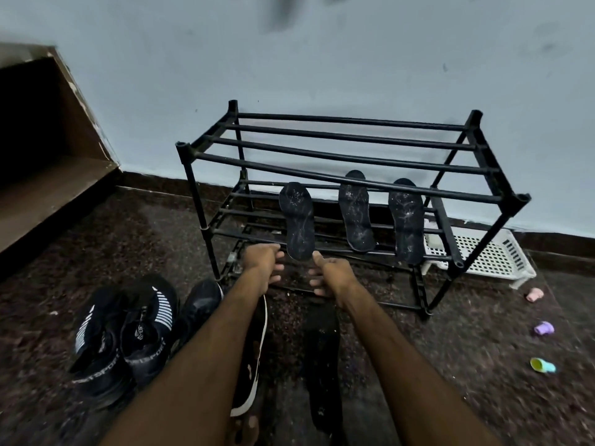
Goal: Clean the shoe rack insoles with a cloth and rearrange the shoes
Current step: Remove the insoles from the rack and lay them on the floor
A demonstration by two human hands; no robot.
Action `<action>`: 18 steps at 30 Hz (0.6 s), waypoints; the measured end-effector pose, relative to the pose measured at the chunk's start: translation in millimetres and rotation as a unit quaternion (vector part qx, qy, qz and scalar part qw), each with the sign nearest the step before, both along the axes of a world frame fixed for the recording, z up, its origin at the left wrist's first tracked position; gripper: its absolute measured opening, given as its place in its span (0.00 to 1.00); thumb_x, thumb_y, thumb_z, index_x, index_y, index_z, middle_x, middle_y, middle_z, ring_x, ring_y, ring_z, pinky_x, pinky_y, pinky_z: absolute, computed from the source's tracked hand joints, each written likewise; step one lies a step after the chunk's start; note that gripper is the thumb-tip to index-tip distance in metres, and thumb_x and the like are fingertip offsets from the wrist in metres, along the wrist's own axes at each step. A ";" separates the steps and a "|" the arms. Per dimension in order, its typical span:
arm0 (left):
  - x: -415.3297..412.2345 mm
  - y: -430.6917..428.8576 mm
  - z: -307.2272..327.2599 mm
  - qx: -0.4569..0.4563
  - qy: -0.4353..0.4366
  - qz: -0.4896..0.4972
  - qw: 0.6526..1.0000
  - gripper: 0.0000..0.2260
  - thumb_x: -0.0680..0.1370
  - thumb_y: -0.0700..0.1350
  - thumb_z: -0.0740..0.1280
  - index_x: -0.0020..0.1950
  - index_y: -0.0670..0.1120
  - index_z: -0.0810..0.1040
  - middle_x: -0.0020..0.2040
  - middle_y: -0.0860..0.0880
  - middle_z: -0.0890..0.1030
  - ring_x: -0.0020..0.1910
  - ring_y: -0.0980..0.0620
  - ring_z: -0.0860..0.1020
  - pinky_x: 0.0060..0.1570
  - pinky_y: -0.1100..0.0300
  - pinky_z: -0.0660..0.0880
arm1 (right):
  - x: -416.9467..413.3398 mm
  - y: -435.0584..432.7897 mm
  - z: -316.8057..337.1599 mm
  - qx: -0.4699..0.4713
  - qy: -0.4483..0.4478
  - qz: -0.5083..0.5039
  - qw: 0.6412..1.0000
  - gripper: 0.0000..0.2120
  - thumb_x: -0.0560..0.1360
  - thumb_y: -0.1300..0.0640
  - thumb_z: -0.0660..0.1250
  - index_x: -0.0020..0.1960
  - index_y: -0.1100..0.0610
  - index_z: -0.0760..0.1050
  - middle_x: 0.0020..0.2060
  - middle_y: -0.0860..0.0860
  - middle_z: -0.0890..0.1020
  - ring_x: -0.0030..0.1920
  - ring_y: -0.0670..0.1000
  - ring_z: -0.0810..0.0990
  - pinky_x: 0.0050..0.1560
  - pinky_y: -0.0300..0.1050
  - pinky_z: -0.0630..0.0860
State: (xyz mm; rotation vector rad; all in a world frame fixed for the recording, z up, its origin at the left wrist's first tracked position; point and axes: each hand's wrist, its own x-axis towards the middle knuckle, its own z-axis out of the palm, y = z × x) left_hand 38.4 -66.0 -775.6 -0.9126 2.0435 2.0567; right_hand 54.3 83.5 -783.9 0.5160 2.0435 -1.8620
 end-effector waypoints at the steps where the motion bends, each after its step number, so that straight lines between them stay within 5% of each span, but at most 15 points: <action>1: -7.4 -3.3 0.3 -0.013 0.005 0.004 1.000 0.08 0.81 0.44 0.61 0.51 0.50 0.80 0.36 0.53 0.80 0.30 0.54 0.74 0.27 0.64 0.70 | -7.5 -0.9 -1.8 -0.001 -0.001 -0.002 1.000 0.15 0.80 0.46 0.63 0.42 0.55 0.75 0.37 0.50 0.81 0.30 0.47 0.76 0.27 0.40 0.74; 12: -37.3 12.6 9.9 -0.019 -0.041 -0.011 0.999 0.17 0.84 0.51 0.57 0.50 0.41 0.79 0.40 0.46 0.81 0.33 0.47 0.79 0.29 0.56 0.74 | -3.9 4.8 -20.3 0.000 0.057 0.020 0.998 0.07 0.80 0.57 0.64 0.44 0.57 0.76 0.37 0.52 0.85 0.28 0.45 0.77 0.27 0.37 0.71; 18: -15.0 23.1 9.1 0.004 -0.006 0.011 1.000 0.08 0.82 0.47 0.64 0.52 0.44 0.79 0.44 0.45 0.81 0.32 0.50 0.77 0.27 0.58 0.73 | 57.2 41.9 -1.8 0.001 0.056 0.100 0.993 0.06 0.80 0.57 0.64 0.46 0.57 0.75 0.39 0.52 0.85 0.30 0.44 0.78 0.29 0.35 0.70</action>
